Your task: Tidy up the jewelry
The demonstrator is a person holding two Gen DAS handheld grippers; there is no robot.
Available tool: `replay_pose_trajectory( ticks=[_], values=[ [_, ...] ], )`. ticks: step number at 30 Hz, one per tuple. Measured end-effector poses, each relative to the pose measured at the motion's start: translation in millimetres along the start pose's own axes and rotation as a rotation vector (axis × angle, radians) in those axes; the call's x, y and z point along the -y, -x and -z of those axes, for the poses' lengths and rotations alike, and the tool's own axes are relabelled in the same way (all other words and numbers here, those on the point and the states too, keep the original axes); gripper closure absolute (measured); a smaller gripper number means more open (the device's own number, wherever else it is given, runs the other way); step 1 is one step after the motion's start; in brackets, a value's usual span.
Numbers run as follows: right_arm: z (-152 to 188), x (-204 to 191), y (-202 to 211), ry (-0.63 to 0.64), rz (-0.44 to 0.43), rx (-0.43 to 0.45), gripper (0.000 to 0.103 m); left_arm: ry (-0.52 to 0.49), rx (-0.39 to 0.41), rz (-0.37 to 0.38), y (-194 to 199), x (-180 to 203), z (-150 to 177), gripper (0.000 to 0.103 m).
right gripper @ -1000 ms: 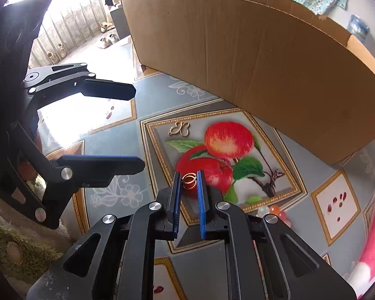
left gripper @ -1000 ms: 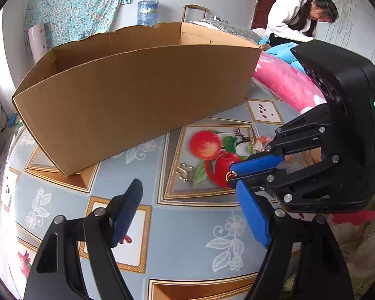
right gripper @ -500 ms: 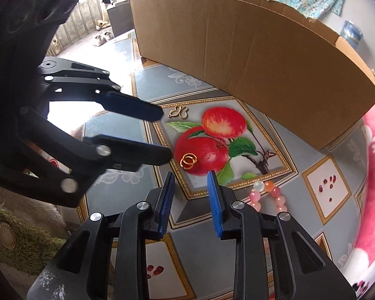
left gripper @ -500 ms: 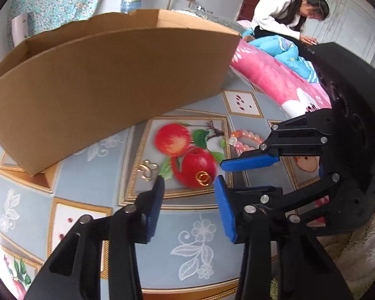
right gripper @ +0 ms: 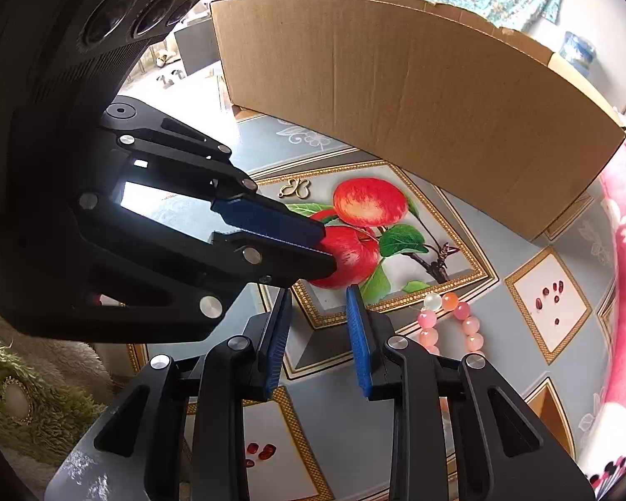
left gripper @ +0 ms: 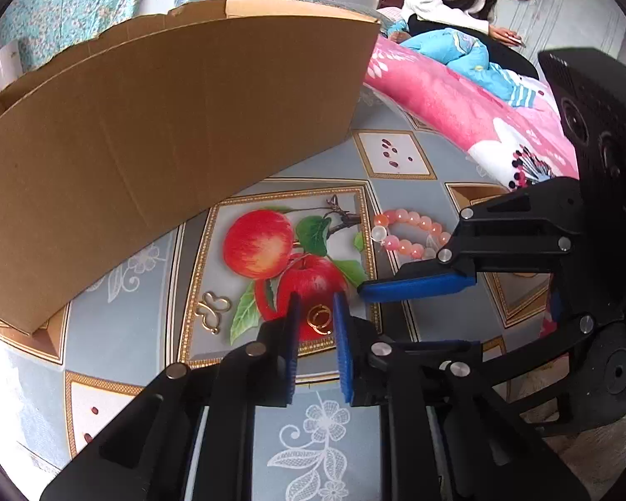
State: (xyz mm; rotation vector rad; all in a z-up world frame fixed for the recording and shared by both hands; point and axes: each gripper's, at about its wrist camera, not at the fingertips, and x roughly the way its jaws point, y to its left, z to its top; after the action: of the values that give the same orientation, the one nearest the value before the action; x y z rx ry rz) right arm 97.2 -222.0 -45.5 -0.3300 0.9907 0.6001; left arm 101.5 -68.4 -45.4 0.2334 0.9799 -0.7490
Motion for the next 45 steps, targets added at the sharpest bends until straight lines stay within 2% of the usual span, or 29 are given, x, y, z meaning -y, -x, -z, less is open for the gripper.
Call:
replay_pose_trajectory(
  ticks=[9,13,14,15,26,35,36,40,45],
  values=[
    [-3,3,-5,-0.002,-0.004,0.007,0.076,-0.016,0.002,-0.019,-2,3,-1,0.093],
    [-4,4,-7,-0.003,-0.005,0.007,0.076,0.029,0.028,0.005,4,-4,-1,0.093],
    [-5,3,-7,-0.005,-0.005,0.007,0.076,0.037,0.034,0.007,6,-6,0,0.096],
    [-5,4,-6,-0.009,-0.006,0.006,0.076,0.05,0.038,0.006,9,-9,1,0.103],
    [-16,4,-10,-0.021,-0.013,0.007,0.077,0.189,0.029,-0.033,27,-42,24,0.103],
    [-29,0,-18,0.007,-0.007,0.0,0.089,0.181,0.041,-0.022,29,-43,25,0.103],
    [-31,0,-19,0.007,-0.013,-0.004,0.094,0.178,0.042,-0.022,29,-42,25,0.103],
    [-31,3,-22,-0.006,-0.022,-0.014,0.094,0.165,0.045,-0.01,29,-39,25,0.103],
    [-26,4,-20,-0.03,0.001,-0.027,0.094,0.137,0.043,0.05,27,-29,21,0.103]
  ],
)
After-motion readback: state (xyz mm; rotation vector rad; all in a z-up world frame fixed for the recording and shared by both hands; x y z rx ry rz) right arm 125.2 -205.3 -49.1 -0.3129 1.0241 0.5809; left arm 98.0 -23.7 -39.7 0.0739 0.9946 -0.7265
